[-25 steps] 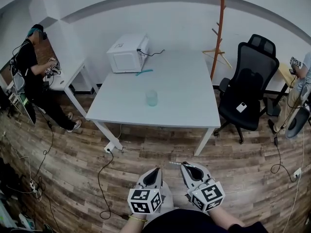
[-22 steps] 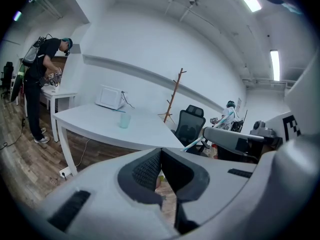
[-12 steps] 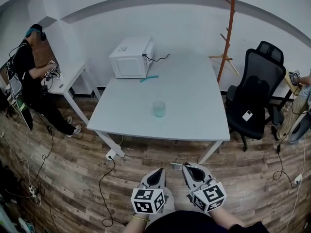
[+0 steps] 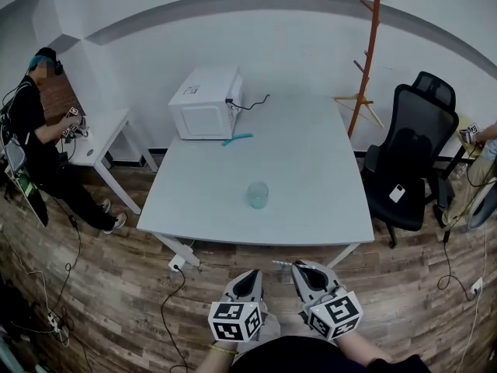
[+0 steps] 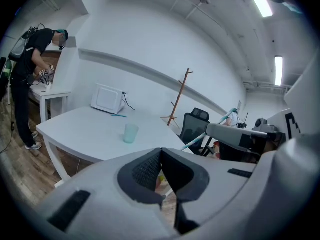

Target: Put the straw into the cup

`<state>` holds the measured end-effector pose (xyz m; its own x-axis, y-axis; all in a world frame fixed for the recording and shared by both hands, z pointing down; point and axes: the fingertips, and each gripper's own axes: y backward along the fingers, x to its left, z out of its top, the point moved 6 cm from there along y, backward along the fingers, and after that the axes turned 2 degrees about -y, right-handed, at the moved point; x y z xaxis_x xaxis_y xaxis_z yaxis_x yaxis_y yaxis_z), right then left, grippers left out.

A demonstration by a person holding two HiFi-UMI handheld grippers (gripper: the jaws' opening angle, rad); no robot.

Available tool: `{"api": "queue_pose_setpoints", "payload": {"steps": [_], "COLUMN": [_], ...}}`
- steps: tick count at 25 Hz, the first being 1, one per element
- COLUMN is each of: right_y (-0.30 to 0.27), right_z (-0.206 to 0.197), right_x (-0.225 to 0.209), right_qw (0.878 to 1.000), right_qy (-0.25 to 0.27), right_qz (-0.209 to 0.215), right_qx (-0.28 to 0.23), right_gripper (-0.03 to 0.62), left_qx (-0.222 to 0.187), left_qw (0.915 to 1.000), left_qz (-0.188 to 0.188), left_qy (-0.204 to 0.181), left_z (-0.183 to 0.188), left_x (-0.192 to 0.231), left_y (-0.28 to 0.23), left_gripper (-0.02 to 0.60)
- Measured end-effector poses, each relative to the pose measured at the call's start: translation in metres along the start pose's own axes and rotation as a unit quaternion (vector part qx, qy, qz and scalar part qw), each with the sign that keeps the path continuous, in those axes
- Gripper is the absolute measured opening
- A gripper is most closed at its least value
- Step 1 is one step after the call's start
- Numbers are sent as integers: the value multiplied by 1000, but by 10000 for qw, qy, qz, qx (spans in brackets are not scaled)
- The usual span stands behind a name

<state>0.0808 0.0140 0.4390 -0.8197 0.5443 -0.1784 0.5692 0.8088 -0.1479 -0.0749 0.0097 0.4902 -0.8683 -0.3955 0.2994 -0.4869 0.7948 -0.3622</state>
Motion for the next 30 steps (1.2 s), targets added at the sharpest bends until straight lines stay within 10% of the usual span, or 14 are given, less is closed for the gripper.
{"api": "queue_pose_setpoints", "payload": {"steps": [30], "right_y": [-152], "right_z": [23], "right_x": [-38], "right_qw": [9994], "right_qy": [-17], "right_qz": [-339], "right_qx": [-41], "right_gripper": [43], "left_qx": [136], "left_qw": [9989], "left_qz": [-419], "left_qy": [-175], "left_z": [73], "left_x": [104], "left_y": [-103], "left_gripper": [20]}}
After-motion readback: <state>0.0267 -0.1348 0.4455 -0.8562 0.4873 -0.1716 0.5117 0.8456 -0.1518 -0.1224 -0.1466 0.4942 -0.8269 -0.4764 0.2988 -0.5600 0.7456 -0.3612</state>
